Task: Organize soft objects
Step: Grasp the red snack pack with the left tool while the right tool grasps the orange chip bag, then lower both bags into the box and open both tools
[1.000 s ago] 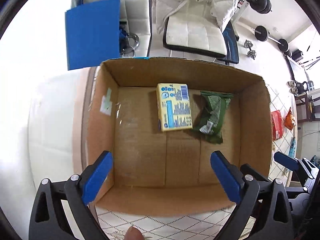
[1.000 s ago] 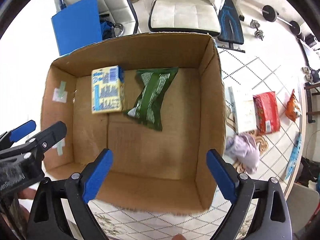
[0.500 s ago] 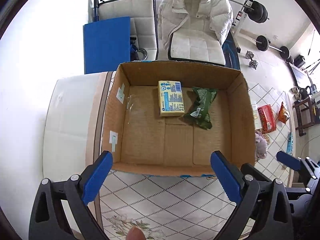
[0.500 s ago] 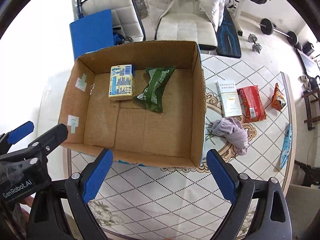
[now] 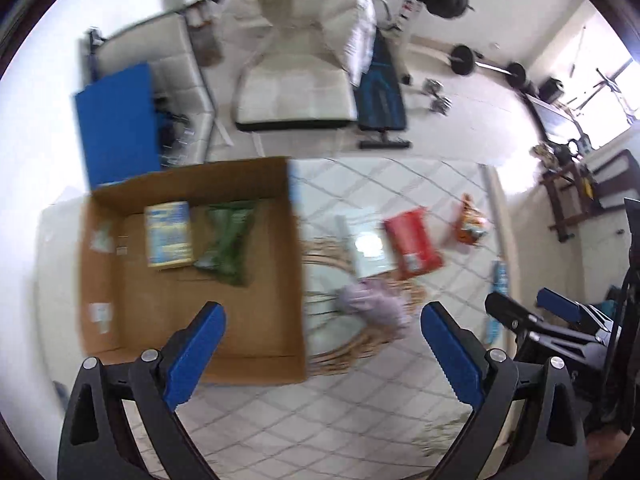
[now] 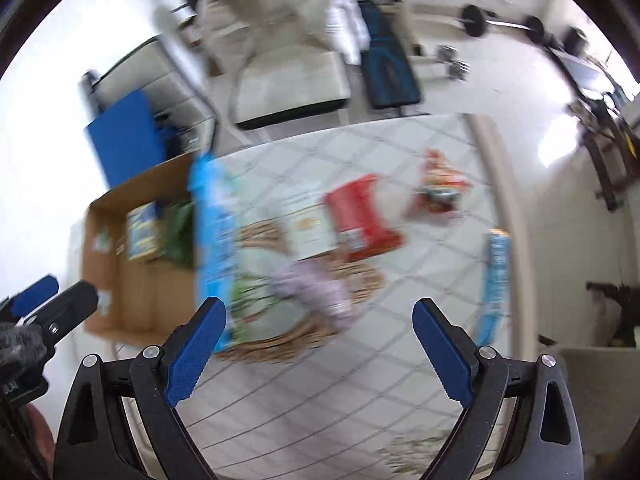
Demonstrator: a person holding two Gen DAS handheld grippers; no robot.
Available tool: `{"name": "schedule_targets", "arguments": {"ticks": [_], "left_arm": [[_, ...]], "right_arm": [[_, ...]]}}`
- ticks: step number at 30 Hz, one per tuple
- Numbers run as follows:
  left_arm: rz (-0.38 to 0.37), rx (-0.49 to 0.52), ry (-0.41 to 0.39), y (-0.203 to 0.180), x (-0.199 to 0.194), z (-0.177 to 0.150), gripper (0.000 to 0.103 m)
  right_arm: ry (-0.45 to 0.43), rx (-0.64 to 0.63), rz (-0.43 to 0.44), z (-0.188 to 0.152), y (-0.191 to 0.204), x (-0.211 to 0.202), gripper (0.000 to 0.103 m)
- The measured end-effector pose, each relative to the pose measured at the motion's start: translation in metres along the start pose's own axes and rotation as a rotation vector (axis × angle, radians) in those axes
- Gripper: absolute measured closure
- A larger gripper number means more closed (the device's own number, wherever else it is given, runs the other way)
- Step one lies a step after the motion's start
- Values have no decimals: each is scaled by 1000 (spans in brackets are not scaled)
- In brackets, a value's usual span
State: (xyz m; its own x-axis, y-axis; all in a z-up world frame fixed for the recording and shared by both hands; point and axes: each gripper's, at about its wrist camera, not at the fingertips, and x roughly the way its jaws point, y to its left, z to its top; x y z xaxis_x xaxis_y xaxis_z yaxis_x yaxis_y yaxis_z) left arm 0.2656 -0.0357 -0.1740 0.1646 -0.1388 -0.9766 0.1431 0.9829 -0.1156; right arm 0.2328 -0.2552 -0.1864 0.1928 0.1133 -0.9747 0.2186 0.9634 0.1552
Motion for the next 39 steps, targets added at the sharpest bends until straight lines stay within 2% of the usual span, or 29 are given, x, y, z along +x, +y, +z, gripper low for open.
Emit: {"name": "schedule_targets", "arguments": {"ticks": [3,8,9,11,14,17,21,23,24,25,26,27,31,35,39], "left_arm": [[-58,-1,88,-41,50,26,3],[-44,3,218,-89,135,58,4],[-39,-7,245,-95,151,62,11],[-46,-29,312,-102,184,67,18],[-37,-56,369,-106,221,68,18],[-27,-76,408,-109,244,68,18],[-3,-89,430,-113,261,70,18],[33,-78,413,-116,263,71,18],[40,-68,404,-120,262,72,24],[61,-50,397,-123,261,72,28],[79,-39,390,-125,260,73,38],[81,-24,381,-129,258,74,54],[79,-5,383,-138,257,74,56],[74,5,352,-144,246,69,58],[36,28,301,-143,215,69,59]], "right_arm": [[23,53,-31,32,-56,19,6],[122,136,20,82,-125,77,8],[133,140,18,89,-132,88,9],[152,139,19,102,-140,107,13],[211,173,59,116,-151,137,19],[272,201,88,122,-155,165,20],[328,223,97,124,-155,190,20],[347,245,123,123,-155,202,23],[356,252,130,123,-155,205,26],[372,260,130,122,-154,209,39],[387,265,125,120,-154,213,46],[387,273,126,119,-153,215,47],[383,257,112,115,-151,211,57],[359,224,101,111,-150,197,60],[325,204,115,105,-148,175,61]]}}
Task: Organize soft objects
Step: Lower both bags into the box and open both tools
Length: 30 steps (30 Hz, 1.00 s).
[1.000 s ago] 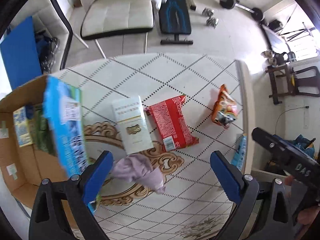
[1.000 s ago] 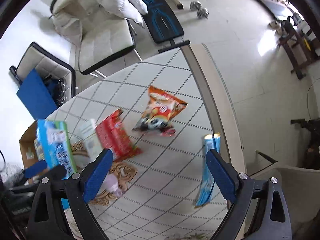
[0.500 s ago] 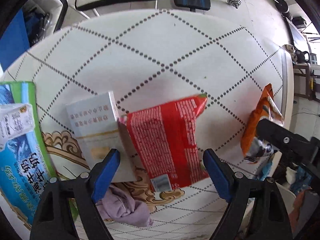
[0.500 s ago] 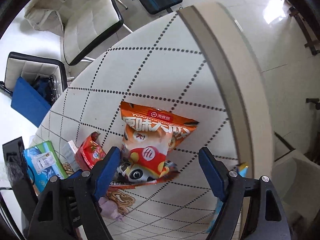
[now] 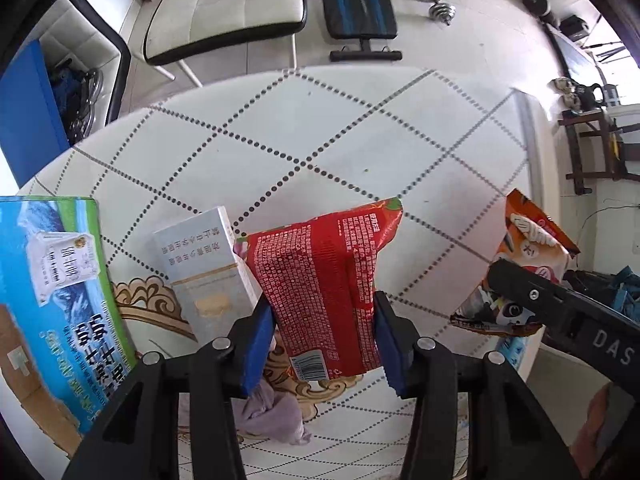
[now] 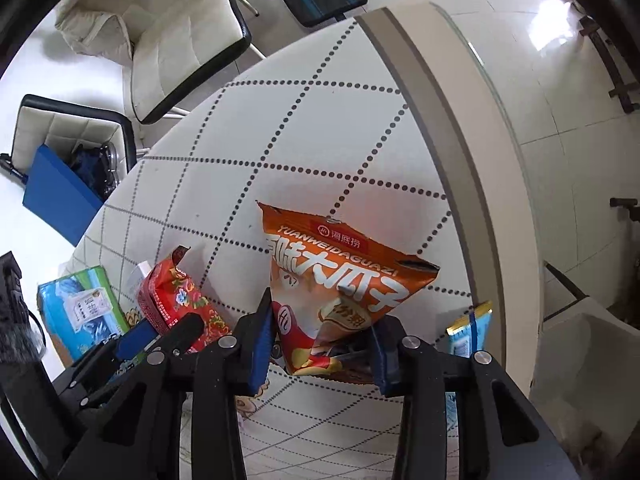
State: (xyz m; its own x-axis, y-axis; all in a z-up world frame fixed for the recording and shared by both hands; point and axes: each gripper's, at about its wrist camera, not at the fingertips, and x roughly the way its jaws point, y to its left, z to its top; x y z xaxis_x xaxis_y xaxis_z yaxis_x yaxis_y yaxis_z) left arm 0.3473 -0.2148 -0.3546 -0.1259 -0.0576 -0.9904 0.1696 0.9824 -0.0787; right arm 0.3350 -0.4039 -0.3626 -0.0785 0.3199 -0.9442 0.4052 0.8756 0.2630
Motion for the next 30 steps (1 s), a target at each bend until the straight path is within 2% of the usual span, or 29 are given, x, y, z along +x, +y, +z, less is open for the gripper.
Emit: {"name": "schedule_targets", "arguments": {"ticks": [5,9,12,17,20,24,27,30], "left_arm": [[-41,31,-110,12,-57,-27,59],[-74,32,-187,36,-107,-51,59],[-95,20,-233,72,-139,-69,59],[-80,-19,-304,143,-184,-104,59],[-50,-57,-323,195,-200,-124,59],[3,-108,-323,267,-208,-145,59],[56,-140,-295,323,-199,-154,59],[100,-161,-258,364,-185,-156,59]], "right_arm": [[-41,-47,26,-27,12,-30,62],[-79,-107,63,-57,36,-62,62],[-106,-160,91,-84,67,-83,62],[-131,-251,139,-133,139,-101,62],[-128,-304,159,-162,191,-97,62],[-94,-357,170,-195,263,-71,62],[-62,-385,160,-214,311,-42,62],[-36,-403,140,-225,344,-13,62]]}}
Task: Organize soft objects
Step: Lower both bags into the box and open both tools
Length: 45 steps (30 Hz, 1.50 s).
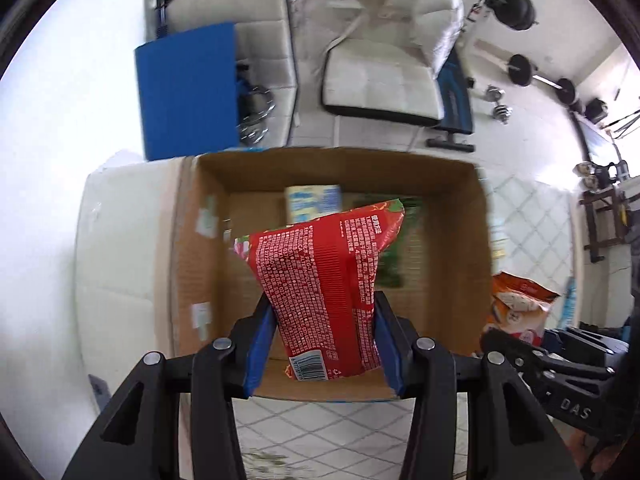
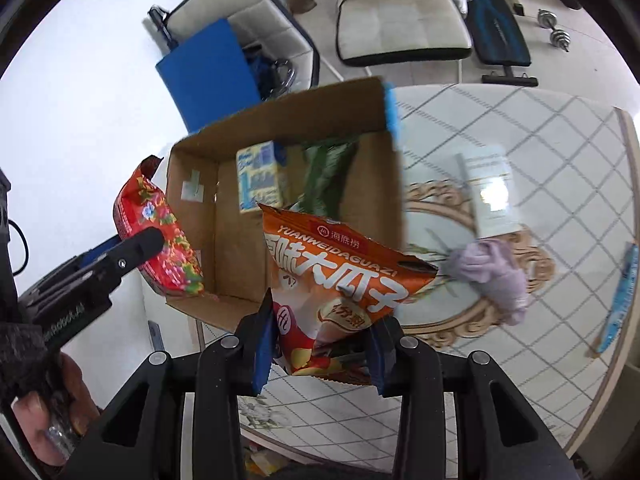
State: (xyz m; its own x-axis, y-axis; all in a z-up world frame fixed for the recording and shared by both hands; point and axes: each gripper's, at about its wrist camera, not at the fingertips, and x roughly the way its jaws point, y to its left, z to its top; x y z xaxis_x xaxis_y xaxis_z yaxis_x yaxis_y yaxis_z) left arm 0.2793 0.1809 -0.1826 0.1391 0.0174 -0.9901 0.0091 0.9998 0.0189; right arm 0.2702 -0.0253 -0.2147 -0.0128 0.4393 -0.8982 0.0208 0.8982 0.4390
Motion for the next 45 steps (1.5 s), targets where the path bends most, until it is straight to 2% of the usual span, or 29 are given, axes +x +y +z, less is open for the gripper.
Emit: {"name": "schedule_targets", "arguments": {"ticks": [4,8,12,19,21,23,25,27,33,37,45], "left_arm": [[36,-12,63,40,44,9,59],[50,0,118,58,84,25,59],[58,18,158,59,110,37,59],[72,55,232,55,141,56,58],[67,25,247,59,140,58,58],[35,-2,243,63,137,61,57],[24,-16,229,67,131,62,54],[17,-23,213,71,122,60,49],[21,-23,154,74,95,46,48],[37,-22,91,72,75,22,48],[56,-29,-3,62,41,-34,48]], "right_arm": [[47,-17,-28,4,30,49,62],[101,-27,-65,9,43,95,62],[135,-26,-95,17,45,128,62],[172,-40,-128,21,53,157,61],[185,-34,-126,24,56,161,58],[180,-33,-130,25,59,163,40],[164,-30,-148,24,60,159,32],[162,-28,-145,23,60,156,32],[105,-30,-208,15,62,140,31],[59,-34,-265,9,60,126,23],[-25,-48,-309,-17,58,83,23]]}}
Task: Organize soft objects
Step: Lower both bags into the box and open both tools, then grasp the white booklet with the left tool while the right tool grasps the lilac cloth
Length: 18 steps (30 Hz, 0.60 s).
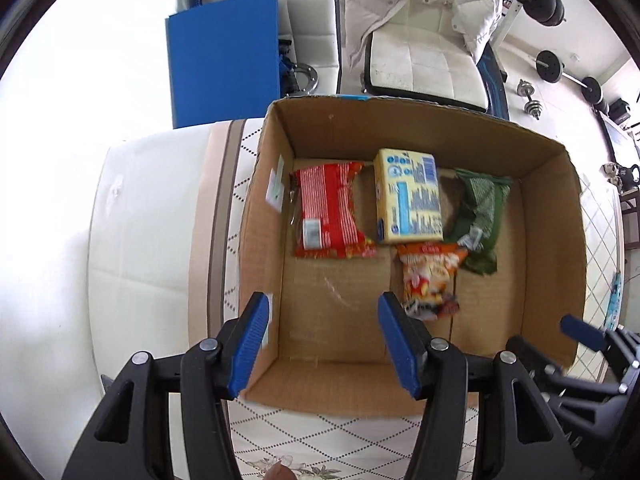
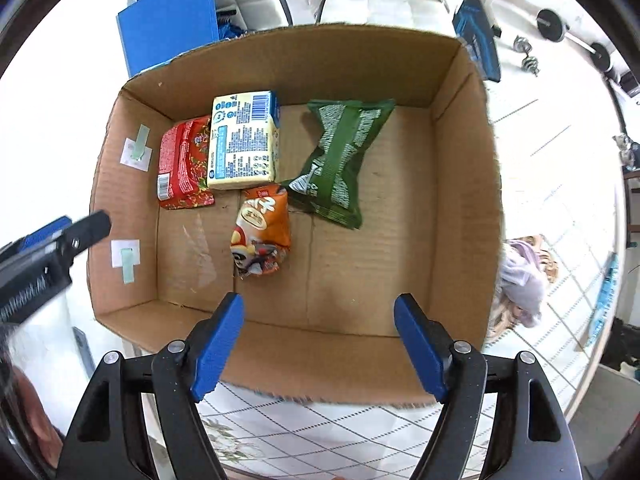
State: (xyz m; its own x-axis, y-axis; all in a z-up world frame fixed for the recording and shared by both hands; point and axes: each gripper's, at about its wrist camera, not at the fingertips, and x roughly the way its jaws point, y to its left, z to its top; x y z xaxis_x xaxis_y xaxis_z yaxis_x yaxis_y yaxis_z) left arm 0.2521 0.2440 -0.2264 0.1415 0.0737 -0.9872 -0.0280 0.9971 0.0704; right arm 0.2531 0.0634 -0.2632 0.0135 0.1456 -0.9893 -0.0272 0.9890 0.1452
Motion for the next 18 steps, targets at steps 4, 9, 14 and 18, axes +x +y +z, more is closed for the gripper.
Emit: {"name": "schedule_targets", "arguments": {"ticks": [4,9,14,18], "left_arm": [[2,-22,-35,-1,-15,-20,44],[33,-50,-97,0,-34,-38,5],[24,-69,-115,-8,-47,-50,5],[15,-63,-130,-24,-61,-53,5]], "right_arm": [[-40,-13,-28,-17,-4,-19,19],[-96,-37,-49,-35,-5,-37,8],[-124,-40,-25,-49,-12,-53,3],[-135,-27,19,-54,-26,-65,3]]}}
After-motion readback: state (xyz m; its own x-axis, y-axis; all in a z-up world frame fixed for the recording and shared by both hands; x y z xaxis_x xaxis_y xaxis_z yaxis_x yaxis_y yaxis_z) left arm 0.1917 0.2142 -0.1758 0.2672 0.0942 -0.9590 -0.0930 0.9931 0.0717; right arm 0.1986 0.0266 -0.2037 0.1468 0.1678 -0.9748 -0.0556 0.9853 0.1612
